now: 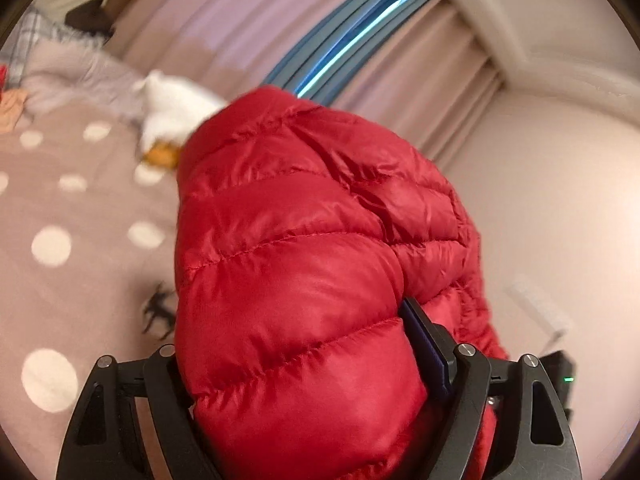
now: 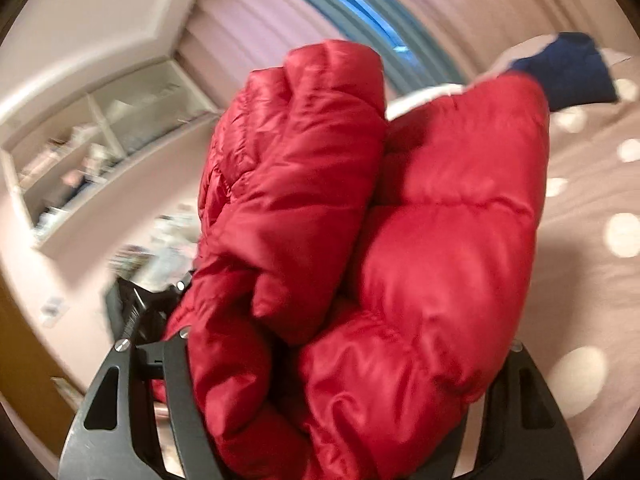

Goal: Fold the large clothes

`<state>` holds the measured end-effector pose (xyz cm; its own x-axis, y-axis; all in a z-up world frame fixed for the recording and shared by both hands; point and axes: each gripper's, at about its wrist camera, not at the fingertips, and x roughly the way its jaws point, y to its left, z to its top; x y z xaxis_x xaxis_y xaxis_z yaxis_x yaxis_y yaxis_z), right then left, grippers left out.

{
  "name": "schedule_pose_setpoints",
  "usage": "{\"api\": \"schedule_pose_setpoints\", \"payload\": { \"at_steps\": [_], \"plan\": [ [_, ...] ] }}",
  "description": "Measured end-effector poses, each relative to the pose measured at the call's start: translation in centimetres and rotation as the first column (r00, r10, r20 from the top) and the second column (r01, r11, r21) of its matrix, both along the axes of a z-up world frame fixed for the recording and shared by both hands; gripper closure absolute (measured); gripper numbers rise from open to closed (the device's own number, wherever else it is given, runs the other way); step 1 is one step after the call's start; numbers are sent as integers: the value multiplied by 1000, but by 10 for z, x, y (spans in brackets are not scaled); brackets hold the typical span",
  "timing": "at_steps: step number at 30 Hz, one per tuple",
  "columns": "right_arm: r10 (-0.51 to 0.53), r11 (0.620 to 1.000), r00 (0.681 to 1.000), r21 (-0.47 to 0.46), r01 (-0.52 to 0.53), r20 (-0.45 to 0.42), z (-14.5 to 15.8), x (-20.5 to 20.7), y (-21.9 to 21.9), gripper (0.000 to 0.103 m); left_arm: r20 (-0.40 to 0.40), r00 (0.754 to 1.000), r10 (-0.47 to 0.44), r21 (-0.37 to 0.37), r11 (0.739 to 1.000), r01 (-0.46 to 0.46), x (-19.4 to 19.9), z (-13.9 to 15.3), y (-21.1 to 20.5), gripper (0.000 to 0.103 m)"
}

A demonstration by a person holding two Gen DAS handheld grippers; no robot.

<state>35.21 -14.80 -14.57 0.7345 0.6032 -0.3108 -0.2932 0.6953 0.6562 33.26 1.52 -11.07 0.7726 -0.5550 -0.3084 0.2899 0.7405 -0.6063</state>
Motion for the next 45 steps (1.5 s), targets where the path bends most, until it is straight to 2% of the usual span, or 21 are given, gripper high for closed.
{"api": "schedule_pose_setpoints", "payload": {
  "at_steps": [3, 4, 5, 6, 8, 9, 11, 13, 17, 19, 21, 25, 28, 29, 30, 33, 36, 38, 39, 45],
  "plan": [
    [-39, 999, 986, -36, 34, -159, -57, 40, -7, 37, -147, 989, 35, 52, 998, -28, 40, -64, -8, 22],
    [-49, 997, 974, -62, 36, -222, -77, 52, -7, 38, -242, 969, 44, 82, 996, -25, 57, -95, -12, 22],
    [-58, 995, 953, -94, 31, -297, -100, 61, -6, 38, -278, 959, 52, 102, 994, -25, 62, -110, -11, 22],
    [-64, 994, 941, -102, 31, -333, -117, 64, -7, 37, -277, 959, 64, 161, 987, -19, 66, -129, -15, 19],
    [-50, 999, 949, -34, 41, -311, -136, 61, -13, 33, -231, 971, 59, 197, 980, -12, 62, -132, -14, 17],
    [-48, 999, 951, -27, 42, -304, -137, 60, -14, 33, -244, 968, 56, 202, 979, -6, 63, -128, -13, 17],
    [-67, 997, 947, -56, 53, -313, -129, 60, -14, 28, -252, 965, 71, 232, 973, -11, 61, -114, -16, 18],
    [-112, 989, 941, -128, 74, -320, -117, 58, -13, 17, -250, 964, 93, 255, 967, -27, 60, -108, -17, 17],
    [-151, 971, 944, -224, 85, -295, -87, 45, -17, 17, -287, 950, 120, 288, 957, -34, 45, -94, -21, 18],
    [-176, 962, 942, -251, 103, -285, -72, 35, -27, 17, -266, 952, 154, 297, 952, -71, 43, -79, -16, 18],
    [-184, 956, 948, -273, 111, -259, -57, 21, -30, 17, -211, 954, 211, 350, 928, -128, 27, -63, -12, 18],
    [-266, 912, 953, -359, 200, -147, -16, -23, -46, 17, -42, 978, 203, 401, 900, -169, -34, -14, -11, 18],
    [-312, 888, 945, -383, 255, -94, -3, -54, -69, 17, 60, 966, 253, 452, 856, -252, -76, 17, -15, 18],
    [-303, 882, 951, -396, 254, -64, 12, -67, -66, 17, 87, 961, 264, 457, 846, -274, -89, 28, -16, 18],
    [-291, 881, 955, -403, 248, -49, 14, -76, -70, 17, 106, 957, 271, 454, 843, -289, -101, 36, -16, 18],
    [-270, 864, 962, -433, 258, 35, 44, -112, -59, 15, 142, 944, 297, 433, 839, -329, -135, 62, -20, 18],
    [-263, 825, 954, -478, 301, 146, 66, -149, -46, 3, 178, 937, 302, 412, 842, -349, -160, 77, -21, 17],
    [-250, 802, 949, -507, 315, 193, 72, -166, -40, 0, 190, 938, 289, 391, 855, -342, -170, 82, -21, 7],
    [-244, 796, 948, -516, 316, 204, 76, -171, -39, 0, 191, 940, 281, 378, 863, -335, -176, 83, -21, 1],
    [-240, 803, 948, -505, 315, 209, 83, -184, -40, 0, 188, 936, 296, 353, 869, -346, -185, 82, -18, 1]
  ]
}}
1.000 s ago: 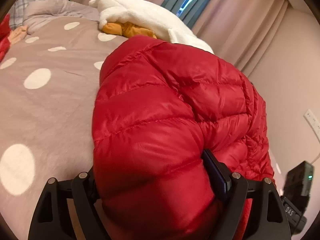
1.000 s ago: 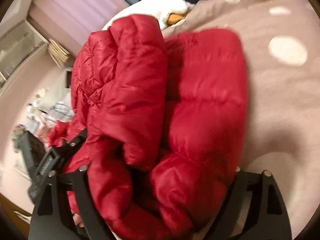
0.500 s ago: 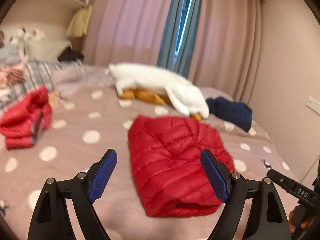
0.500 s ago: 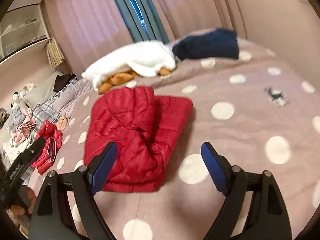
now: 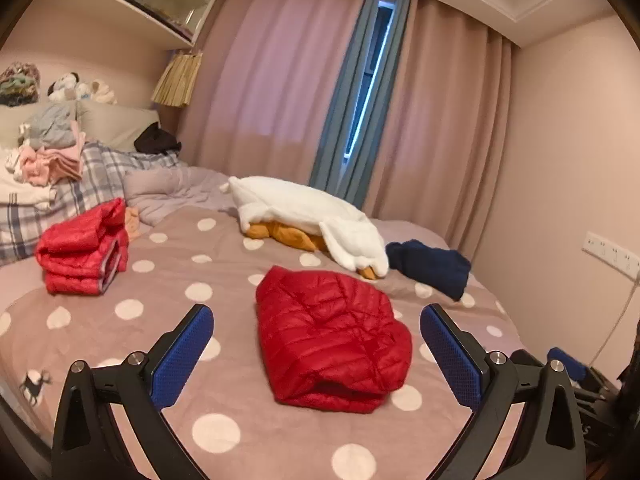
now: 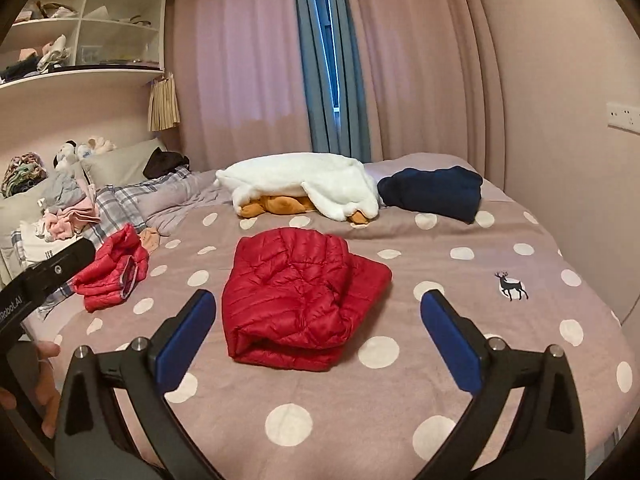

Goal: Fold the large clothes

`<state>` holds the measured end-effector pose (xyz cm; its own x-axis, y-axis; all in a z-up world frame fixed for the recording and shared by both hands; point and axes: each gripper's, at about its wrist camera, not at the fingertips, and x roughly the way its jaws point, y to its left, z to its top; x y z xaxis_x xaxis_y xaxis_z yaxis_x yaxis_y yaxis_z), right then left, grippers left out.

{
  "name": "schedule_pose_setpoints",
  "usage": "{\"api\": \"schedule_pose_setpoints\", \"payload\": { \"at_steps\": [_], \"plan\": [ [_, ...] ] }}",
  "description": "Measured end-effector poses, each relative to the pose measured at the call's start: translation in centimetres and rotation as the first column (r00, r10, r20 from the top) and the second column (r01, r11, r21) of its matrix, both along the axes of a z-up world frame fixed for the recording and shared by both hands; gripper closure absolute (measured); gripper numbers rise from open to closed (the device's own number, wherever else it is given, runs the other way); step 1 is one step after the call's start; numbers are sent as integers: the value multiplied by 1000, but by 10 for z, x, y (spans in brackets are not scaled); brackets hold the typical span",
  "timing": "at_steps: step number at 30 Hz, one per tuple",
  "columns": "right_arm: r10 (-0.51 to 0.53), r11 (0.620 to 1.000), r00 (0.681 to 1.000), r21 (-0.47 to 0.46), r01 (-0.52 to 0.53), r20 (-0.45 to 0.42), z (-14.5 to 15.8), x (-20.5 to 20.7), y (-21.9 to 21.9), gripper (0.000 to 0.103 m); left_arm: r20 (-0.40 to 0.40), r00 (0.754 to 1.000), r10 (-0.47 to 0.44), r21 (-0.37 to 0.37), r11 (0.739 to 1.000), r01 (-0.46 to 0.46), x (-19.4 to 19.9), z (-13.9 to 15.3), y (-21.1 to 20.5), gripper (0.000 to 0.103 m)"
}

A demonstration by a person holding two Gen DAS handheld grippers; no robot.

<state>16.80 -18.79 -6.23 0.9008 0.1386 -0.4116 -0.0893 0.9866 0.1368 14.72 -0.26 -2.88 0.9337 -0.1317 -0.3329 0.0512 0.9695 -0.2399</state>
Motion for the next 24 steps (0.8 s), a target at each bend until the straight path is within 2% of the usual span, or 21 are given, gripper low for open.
{"api": "schedule_pose_setpoints", "payload": {
  "at_steps": [3, 7, 10, 17, 24],
  "plan": [
    [-15, 1000, 1000, -2, 15, -1, 2, -5, -3, 0, -10, 999, -47, -10, 999, 47, 1, -1, -1, 1],
    [-31, 1000, 999, 9, 30, 13, 3, -8, -7, 0, 7, 998, -62, 20, 998, 62, -1, -2, -7, 1],
    [-54, 999, 999, 3, 54, 1, 2, -7, -9, 0, 7, 999, -48, 31, 998, 47, -1, -2, -8, 1],
    [-49, 999, 999, -9, 49, -9, 2, -9, -7, 0, -16, 997, -70, -2, 998, 70, 1, -3, -6, 1],
    [-65, 998, 998, -16, 64, -25, 1, -5, -9, 0, -35, 997, -69, 19, 997, 70, 3, -3, -8, 1]
  ]
}}
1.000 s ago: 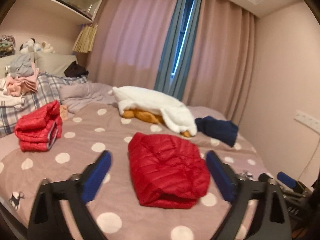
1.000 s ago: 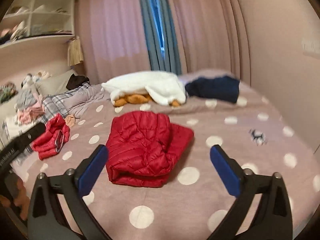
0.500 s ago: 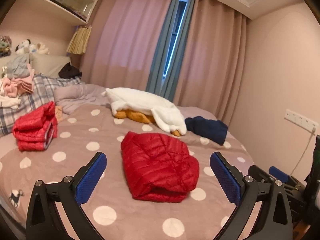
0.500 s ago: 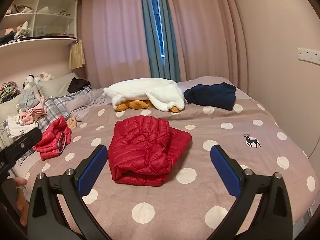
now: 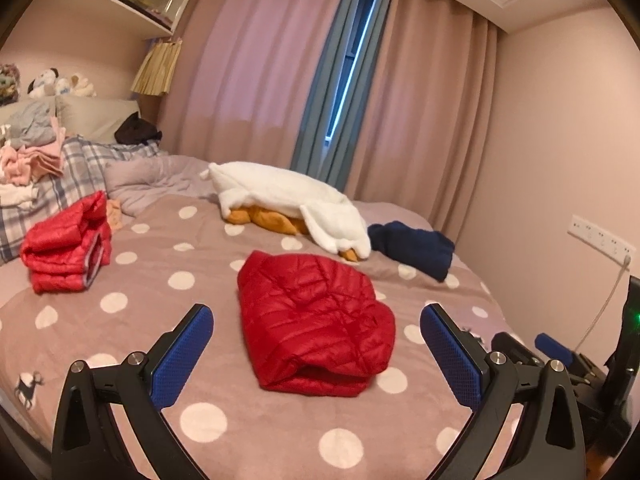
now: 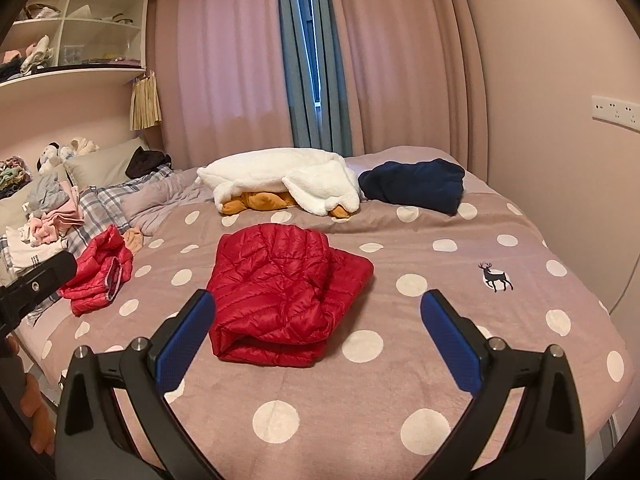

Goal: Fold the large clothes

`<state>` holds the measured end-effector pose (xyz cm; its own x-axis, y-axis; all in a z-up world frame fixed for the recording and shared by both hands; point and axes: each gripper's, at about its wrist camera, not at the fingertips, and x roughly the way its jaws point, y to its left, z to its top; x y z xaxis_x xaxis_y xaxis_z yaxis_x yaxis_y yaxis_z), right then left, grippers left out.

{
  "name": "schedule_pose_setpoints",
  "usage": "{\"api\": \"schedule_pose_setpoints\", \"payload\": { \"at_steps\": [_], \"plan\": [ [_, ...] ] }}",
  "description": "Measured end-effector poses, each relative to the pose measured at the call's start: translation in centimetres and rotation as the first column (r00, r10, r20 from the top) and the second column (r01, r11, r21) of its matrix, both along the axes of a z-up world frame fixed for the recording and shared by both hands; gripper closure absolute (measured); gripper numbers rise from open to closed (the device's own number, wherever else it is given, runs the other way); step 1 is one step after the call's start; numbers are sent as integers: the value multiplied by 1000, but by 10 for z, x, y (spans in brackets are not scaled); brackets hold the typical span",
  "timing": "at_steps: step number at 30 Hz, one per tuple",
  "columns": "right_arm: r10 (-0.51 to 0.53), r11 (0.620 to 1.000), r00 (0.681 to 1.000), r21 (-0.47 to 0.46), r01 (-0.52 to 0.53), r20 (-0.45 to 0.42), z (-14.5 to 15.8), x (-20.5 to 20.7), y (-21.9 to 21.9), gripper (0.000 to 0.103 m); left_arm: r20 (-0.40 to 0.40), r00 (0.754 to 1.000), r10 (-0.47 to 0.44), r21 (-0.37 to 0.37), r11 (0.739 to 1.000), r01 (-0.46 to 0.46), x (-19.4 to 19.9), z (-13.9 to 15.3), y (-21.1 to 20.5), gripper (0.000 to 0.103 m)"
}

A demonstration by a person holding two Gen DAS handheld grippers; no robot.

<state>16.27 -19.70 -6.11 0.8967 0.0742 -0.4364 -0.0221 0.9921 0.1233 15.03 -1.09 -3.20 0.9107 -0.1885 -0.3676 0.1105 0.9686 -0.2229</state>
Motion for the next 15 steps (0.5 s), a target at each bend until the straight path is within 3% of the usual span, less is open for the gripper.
{"api": "schedule_pose_setpoints", "payload": {
  "at_steps": [15],
  "plan": [
    [-31, 1000, 1000, 1, 31, -4, 2, 0, -5, 0, -14, 1000, -1, -16, 1000, 1, 2, 1, 0, 1]
  ]
}}
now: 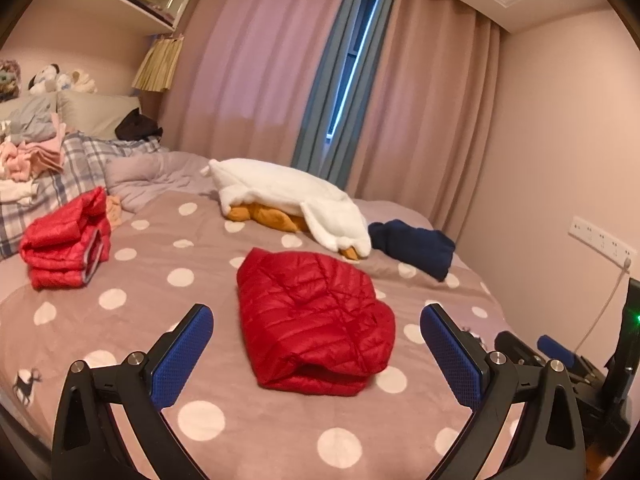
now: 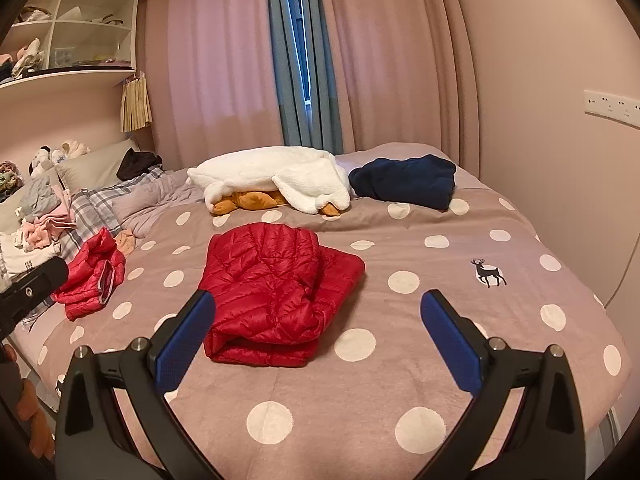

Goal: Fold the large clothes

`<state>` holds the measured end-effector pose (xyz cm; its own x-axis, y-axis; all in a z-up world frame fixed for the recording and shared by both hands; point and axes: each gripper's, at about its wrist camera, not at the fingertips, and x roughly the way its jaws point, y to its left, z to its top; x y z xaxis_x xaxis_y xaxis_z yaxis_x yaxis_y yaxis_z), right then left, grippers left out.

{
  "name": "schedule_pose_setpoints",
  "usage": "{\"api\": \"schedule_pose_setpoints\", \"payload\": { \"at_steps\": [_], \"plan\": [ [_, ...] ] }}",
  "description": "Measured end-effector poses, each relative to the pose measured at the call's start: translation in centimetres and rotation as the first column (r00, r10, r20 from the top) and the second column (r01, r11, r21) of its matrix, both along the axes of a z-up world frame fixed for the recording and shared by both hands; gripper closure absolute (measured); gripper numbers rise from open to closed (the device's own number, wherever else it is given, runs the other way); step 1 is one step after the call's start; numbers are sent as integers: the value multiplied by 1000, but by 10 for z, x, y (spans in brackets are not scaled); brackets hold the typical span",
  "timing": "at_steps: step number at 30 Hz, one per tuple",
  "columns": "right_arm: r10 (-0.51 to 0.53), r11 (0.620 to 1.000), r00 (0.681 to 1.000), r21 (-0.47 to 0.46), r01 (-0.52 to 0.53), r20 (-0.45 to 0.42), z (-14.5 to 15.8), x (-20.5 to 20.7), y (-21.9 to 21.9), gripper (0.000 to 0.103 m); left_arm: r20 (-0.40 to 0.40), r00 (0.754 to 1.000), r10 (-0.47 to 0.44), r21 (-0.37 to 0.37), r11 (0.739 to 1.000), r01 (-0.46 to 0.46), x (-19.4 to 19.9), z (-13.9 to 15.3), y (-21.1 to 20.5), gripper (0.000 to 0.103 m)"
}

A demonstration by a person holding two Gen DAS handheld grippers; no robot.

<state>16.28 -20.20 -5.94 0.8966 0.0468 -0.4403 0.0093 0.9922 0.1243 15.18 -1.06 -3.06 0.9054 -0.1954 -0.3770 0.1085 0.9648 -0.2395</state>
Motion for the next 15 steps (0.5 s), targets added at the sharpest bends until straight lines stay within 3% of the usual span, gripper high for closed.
{"api": "schedule_pose_setpoints", "payload": {
  "at_steps": [15],
  "plan": [
    [-6, 1000, 1000, -13, 6, -8, -1, 0, 0, 0, -8, 1000, -18, 13, 1000, 18, -2, -1, -5, 1]
  ]
}}
